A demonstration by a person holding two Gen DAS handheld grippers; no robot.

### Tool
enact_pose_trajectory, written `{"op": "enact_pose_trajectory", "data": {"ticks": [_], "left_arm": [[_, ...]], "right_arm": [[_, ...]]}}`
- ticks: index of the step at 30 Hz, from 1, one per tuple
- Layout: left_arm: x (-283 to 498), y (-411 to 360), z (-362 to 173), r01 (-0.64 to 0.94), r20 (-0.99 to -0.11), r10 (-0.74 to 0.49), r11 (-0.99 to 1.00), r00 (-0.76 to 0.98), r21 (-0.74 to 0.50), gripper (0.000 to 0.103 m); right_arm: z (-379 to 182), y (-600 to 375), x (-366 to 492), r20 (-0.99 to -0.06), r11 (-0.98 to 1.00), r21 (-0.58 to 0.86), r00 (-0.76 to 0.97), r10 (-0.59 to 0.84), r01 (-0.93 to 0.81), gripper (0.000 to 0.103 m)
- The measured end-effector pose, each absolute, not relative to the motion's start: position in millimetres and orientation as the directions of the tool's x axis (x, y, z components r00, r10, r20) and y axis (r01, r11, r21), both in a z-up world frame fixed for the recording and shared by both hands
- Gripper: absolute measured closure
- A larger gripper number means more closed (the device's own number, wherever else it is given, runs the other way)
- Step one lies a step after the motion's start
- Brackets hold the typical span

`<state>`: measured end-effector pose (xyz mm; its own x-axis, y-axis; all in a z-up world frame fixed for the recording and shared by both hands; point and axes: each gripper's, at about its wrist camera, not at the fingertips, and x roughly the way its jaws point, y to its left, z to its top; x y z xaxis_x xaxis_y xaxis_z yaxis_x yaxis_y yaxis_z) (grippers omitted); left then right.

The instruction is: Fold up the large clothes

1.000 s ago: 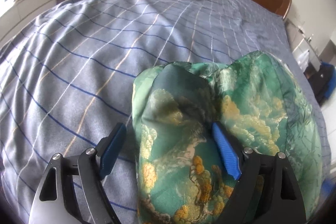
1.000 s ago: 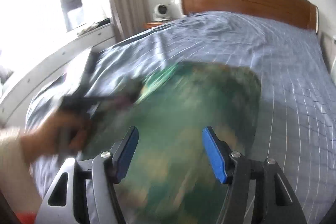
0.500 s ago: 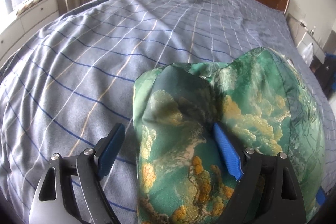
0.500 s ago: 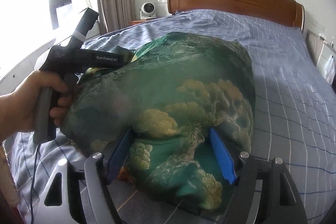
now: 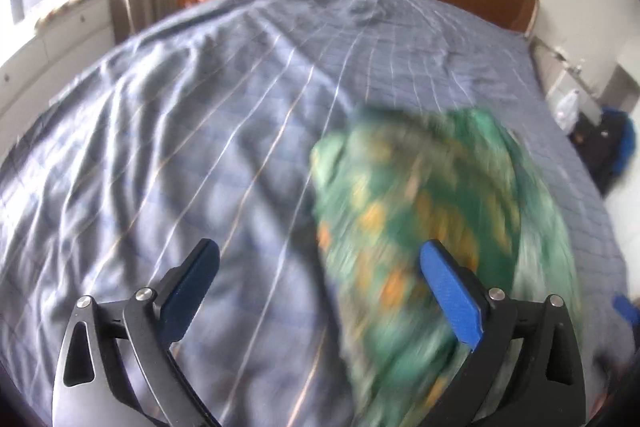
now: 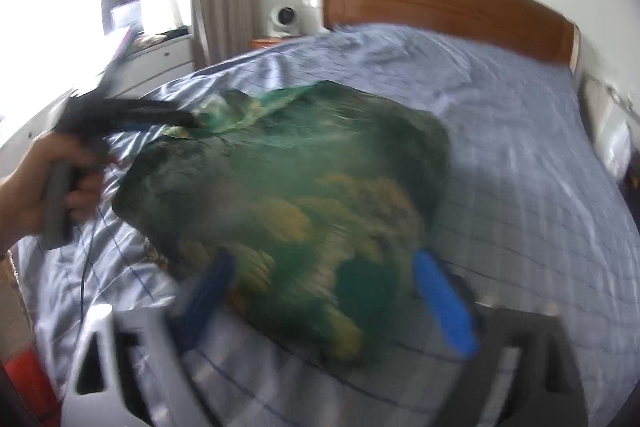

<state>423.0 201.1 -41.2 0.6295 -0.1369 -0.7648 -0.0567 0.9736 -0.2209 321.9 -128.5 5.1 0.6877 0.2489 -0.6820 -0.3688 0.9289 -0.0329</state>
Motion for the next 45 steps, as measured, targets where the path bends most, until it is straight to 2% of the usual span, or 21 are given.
{"op": "enact_pose_trajectory", "data": {"ticks": [2, 4, 7, 10, 13, 16, 19, 22, 26, 27, 28, 30, 31, 33, 37, 43, 44, 45], "left_arm": [[407, 226, -52, -0.048, -0.794, -0.228, 0.95, 0.563, -0.307, 0.002], [391, 253, -58, -0.072, -0.784, -0.297, 0.915, 0.545, -0.396, 0.002], [379, 280, -54, -0.054, -0.684, -0.474, 0.799, 0.555, -0.599, 0.002], [391, 273, -47, -0.007, -0.593, -0.603, 0.698, 0.534, -0.716, 0.001], [420, 242, -46, 0.06, -0.581, -0.658, 0.685, 0.478, -0.726, 0.001], [448, 208, -69, 0.063, -0.674, -0.604, 0.762, 0.425, -0.644, 0.001], [465, 195, -98, 0.036, -0.693, -0.587, 0.773, 0.418, -0.633, 0.0], [472, 191, -125, -0.009, -0.682, -0.632, 0.731, 0.369, -0.683, 0.0], [477, 178, -140, -0.027, -0.685, -0.652, 0.717, 0.325, -0.696, 0.0], [478, 171, -138, -0.026, -0.701, -0.638, 0.734, 0.319, -0.679, 0.005], [477, 163, -135, -0.017, -0.707, -0.632, 0.742, 0.316, -0.671, 0.013], [470, 146, -119, 0.001, -0.738, -0.574, 0.79, 0.354, -0.614, 0.032], [466, 142, -109, 0.014, -0.74, -0.557, 0.802, 0.377, -0.597, 0.036], [456, 141, -91, 0.034, -0.732, -0.542, 0.812, 0.413, -0.583, 0.046], [434, 142, -41, 0.107, -0.687, -0.533, 0.822, 0.495, -0.56, 0.046], [446, 132, 23, 0.199, -0.609, -0.511, 0.839, 0.606, -0.506, 0.044], [450, 132, 26, 0.195, -0.599, -0.509, 0.838, 0.619, -0.51, 0.038], [455, 136, 23, 0.18, -0.594, -0.5, 0.838, 0.63, -0.514, 0.024]], "right_arm": [[5, -160, 323, -0.74, 0.951, 0.008, 0.638, 0.214, -0.309, 0.0], [-7, -198, 322, -0.788, 0.972, 0.048, 0.589, 0.179, -0.232, 0.0], [-30, -238, 314, -0.827, 0.983, 0.086, 0.538, 0.162, -0.163, 0.0], [-41, -259, 317, -0.841, 0.975, 0.17, 0.495, 0.218, -0.14, 0.0], [-25, -269, 337, -0.746, 0.902, 0.406, 0.515, 0.421, -0.148, 0.0], [-14, -263, 373, -0.637, 0.797, 0.582, 0.521, 0.569, -0.159, 0.0], [-34, -232, 419, -0.595, 0.705, 0.687, 0.42, 0.685, -0.177, 0.0], [-79, -197, 451, -0.595, 0.65, 0.741, 0.285, 0.752, -0.168, 0.0], [-113, -179, 467, -0.645, 0.688, 0.716, 0.264, 0.717, -0.121, 0.0], [-110, -176, 467, -0.662, 0.709, 0.692, 0.272, 0.698, -0.135, 0.005], [-104, -170, 464, -0.694, 0.748, 0.642, 0.285, 0.661, -0.17, 0.01], [-87, -150, 453, -0.776, 0.841, 0.474, 0.328, 0.538, -0.26, 0.025], [-75, -135, 443, -0.805, 0.881, 0.358, 0.376, 0.458, -0.309, 0.028], [-54, -110, 421, -0.797, 0.901, 0.186, 0.476, 0.371, -0.392, 0.036], [-19, -86, 384, -0.722, 0.887, 0.047, 0.598, 0.348, -0.46, 0.038], [38, -88, 373, -0.575, 0.88, 0.076, 0.701, 0.423, -0.469, 0.039], [43, -91, 377, -0.564, 0.881, 0.087, 0.706, 0.428, -0.465, 0.039], [48, -95, 384, -0.551, 0.882, 0.104, 0.712, 0.435, -0.459, 0.038]]}}
